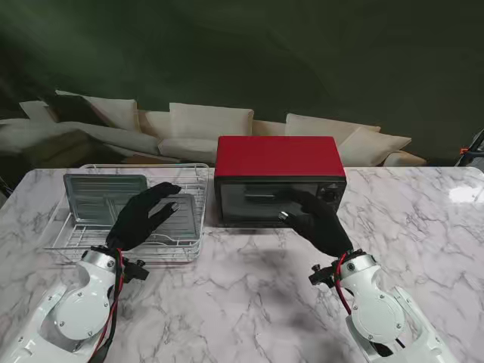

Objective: Slide the trays into the oven

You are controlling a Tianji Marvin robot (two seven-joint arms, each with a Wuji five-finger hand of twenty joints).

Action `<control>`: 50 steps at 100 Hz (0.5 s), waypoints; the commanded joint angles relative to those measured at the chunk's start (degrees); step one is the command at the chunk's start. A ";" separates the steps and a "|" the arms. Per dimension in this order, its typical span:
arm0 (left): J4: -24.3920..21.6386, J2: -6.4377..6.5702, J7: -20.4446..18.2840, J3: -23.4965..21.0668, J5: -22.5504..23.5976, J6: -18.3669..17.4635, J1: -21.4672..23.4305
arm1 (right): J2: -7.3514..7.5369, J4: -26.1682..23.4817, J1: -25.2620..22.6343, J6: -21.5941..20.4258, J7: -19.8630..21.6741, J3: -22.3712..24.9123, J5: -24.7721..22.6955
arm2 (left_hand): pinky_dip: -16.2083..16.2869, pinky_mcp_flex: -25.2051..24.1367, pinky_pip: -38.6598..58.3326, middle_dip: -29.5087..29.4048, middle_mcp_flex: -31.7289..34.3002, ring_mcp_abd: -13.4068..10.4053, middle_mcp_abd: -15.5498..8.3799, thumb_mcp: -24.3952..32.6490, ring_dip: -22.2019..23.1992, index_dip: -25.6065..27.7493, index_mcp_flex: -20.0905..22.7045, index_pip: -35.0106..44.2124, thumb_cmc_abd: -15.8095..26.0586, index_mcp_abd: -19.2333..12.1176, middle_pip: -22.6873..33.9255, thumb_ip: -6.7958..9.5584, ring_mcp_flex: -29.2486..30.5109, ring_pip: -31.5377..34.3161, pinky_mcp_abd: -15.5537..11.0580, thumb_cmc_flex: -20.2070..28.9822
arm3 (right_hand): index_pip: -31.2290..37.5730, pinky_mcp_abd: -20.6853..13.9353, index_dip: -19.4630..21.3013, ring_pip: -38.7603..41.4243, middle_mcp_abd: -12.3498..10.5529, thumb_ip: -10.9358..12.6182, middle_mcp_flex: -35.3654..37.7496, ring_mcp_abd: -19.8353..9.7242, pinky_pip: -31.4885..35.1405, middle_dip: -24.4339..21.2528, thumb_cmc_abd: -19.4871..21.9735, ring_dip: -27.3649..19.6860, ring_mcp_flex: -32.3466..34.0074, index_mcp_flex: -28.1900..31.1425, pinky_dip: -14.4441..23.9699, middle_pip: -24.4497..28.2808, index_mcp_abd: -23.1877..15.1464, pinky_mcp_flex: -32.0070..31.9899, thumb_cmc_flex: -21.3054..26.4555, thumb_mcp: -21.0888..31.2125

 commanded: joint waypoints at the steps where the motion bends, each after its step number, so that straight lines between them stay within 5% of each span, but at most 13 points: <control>1: -0.27 0.04 -0.97 0.16 -0.12 0.16 0.09 | -0.07 0.26 -0.12 -0.09 -0.20 0.01 -0.32 | 1.30 -0.22 0.18 0.39 1.23 -0.16 -0.66 -1.45 0.30 0.33 0.64 0.23 2.34 -0.76 0.28 -1.21 0.25 0.59 0.11 -0.58 | -0.52 -0.17 0.67 0.86 -0.60 -0.60 0.52 -0.41 0.87 0.31 1.24 0.72 0.92 0.24 -0.68 -0.12 -0.15 -0.20 -2.00 0.47; 36: -0.82 -0.04 -0.64 -0.18 -0.06 0.40 0.49 | -0.09 0.00 -0.62 -0.31 -0.54 0.54 -0.73 | 1.36 -0.25 0.07 0.40 1.33 -0.22 -0.64 -1.43 0.30 0.32 0.64 0.20 2.36 -0.73 0.25 -1.20 0.32 0.58 0.28 -0.57 | -0.70 -0.16 0.64 1.00 -0.35 -0.60 0.31 -0.10 1.20 0.38 1.38 0.87 0.96 -0.22 -0.46 0.02 -0.16 -0.16 -1.93 0.30; 50: -0.75 -0.01 -0.84 -0.14 -0.19 0.37 0.39 | -0.04 -1.25 -1.63 0.25 -1.22 1.10 -2.68 | 1.40 -0.14 0.06 0.41 1.40 -0.17 -0.73 -1.48 0.30 0.33 0.68 0.21 2.34 -0.82 0.24 -1.22 0.44 0.60 0.38 -0.64 | -0.55 -0.01 0.73 2.50 1.42 -0.58 2.58 0.79 1.78 2.17 1.54 2.04 2.57 -0.13 -0.14 3.84 -0.04 0.06 -1.75 -0.03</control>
